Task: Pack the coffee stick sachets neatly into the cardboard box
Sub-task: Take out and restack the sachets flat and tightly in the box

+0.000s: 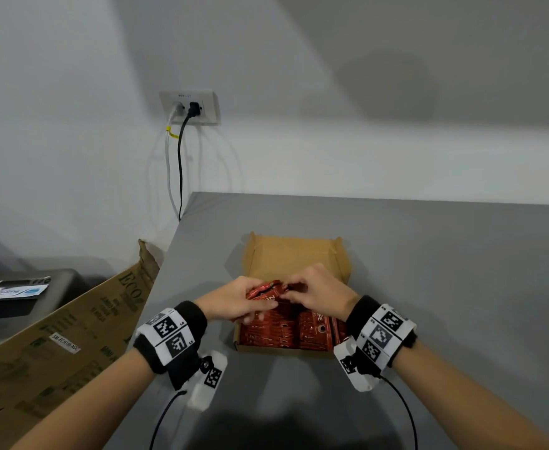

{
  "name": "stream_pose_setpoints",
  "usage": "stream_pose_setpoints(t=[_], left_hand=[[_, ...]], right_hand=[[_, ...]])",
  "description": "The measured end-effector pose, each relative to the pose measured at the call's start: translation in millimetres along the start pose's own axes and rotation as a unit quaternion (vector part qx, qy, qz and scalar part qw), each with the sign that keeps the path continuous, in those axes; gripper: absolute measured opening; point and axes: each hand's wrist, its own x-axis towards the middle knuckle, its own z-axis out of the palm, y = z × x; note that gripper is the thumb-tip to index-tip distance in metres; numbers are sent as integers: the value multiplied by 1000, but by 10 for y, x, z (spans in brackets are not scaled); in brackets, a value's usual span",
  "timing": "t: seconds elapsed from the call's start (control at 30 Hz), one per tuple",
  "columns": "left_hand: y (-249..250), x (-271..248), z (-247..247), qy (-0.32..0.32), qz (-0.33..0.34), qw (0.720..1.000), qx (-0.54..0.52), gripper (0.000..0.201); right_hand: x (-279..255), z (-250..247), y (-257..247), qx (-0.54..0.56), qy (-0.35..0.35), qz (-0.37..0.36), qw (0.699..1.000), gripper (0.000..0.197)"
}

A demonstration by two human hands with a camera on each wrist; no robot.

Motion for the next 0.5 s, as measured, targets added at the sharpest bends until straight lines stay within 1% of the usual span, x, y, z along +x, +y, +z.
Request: stream_pose_setpoints(t=[0.07, 0.17, 0.27, 0.33, 0.4, 0.43, 0.47, 0.5], left_hand=[[-28, 3, -20, 12, 6, 1000, 4, 12], [-54, -24, -27, 45, 22, 997, -53, 15], [-59, -38, 0, 64, 37, 995, -66, 12], [-55, -18, 26, 62, 40, 990, -117, 11], [-51, 1, 43, 54, 31, 984, -167, 12], [-55, 13, 48, 65, 22, 981, -181, 14], [-61, 26, 46, 96, 11, 977, -192, 17], [-79, 41, 37, 144, 0, 971, -193, 19]], right_hand=[[4, -30, 76, -28, 14, 39, 999, 20], [0, -79, 130, -43, 43, 61, 996, 20], [-22, -57, 115, 6, 53, 54, 997, 20], [-37, -18, 76, 43, 88, 34, 995, 21], [-29, 6, 61, 36, 120, 21, 992, 16], [-25, 3, 58, 22, 121, 23, 992, 13], [-21, -1, 70, 9, 116, 29, 993, 13], [-23, -7, 84, -6, 109, 34, 993, 13]])
